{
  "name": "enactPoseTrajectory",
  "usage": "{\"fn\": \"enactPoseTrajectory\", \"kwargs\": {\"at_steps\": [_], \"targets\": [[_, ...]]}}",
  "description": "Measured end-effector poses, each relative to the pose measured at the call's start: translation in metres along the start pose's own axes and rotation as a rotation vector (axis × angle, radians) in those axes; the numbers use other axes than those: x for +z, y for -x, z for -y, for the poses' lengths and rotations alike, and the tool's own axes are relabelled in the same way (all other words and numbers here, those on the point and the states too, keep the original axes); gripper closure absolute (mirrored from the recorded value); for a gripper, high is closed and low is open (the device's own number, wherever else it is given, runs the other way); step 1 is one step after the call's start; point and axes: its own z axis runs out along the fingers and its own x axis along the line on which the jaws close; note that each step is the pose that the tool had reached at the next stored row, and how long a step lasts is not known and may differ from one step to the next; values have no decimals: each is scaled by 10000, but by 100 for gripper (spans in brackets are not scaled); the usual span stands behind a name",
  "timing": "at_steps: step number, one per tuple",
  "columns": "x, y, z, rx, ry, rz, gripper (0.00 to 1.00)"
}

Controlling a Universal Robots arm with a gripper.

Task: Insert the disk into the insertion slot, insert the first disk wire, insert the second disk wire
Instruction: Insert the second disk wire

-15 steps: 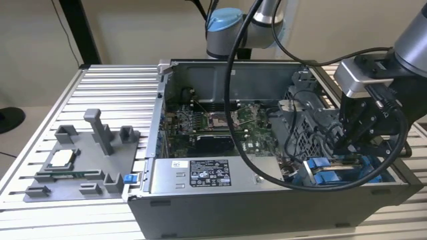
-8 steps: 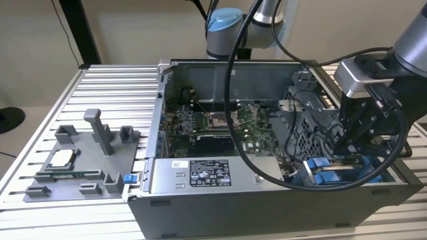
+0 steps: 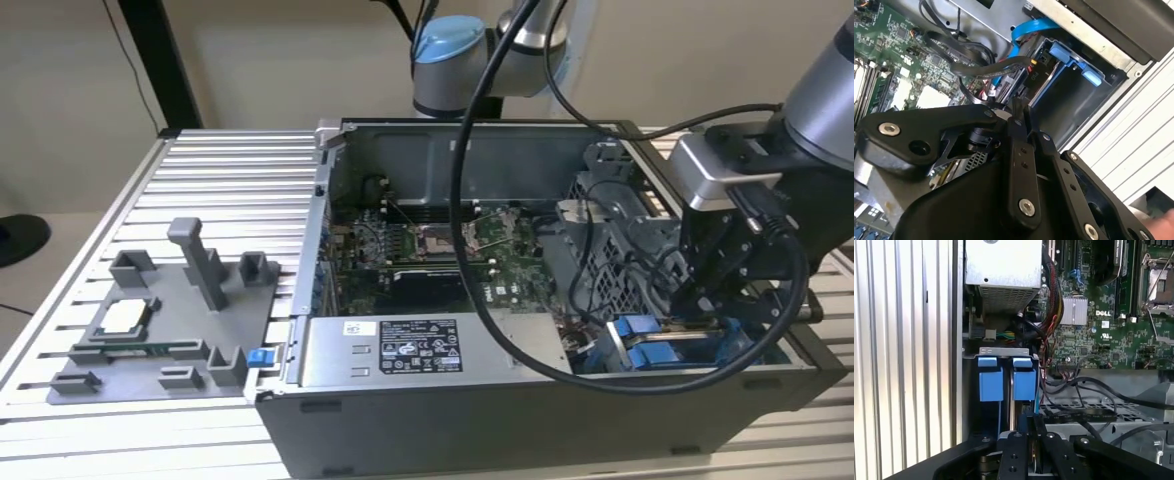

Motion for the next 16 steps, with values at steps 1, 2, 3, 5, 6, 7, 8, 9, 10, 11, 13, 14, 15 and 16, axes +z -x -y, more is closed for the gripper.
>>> {"fn": "enactPoseTrajectory", "kwargs": {"at_steps": [1, 2, 3, 5, 6, 7, 8, 9, 10, 11, 13, 14, 15, 16], "targets": [[6, -1, 0, -16, -74, 1, 100], [10, -2, 0, -29, -149, 3, 100], [15, -3, 0, -43, -236, 4, 100], [25, -5, 0, -57, -347, 3, 100], [30, -5, 1, -60, -357, 3, 100], [41, -7, 0, -53, -365, 4, 100], [46, -7, 0, -30, -370, 2, 100], [52, -8, 0, 13, -377, 0, 100], [57, -9, 1, 53, -384, -1, 100], [61, -9, 2, 92, -393, -2, 100], [62, -10, 3, 122, -433, -1, 100], [63, -9, 4, 121, -438, 1, 100], [63, -9, 4, 121, -441, 4, 100], [64, -9, 4, 120, -444, 6, 100]]}}
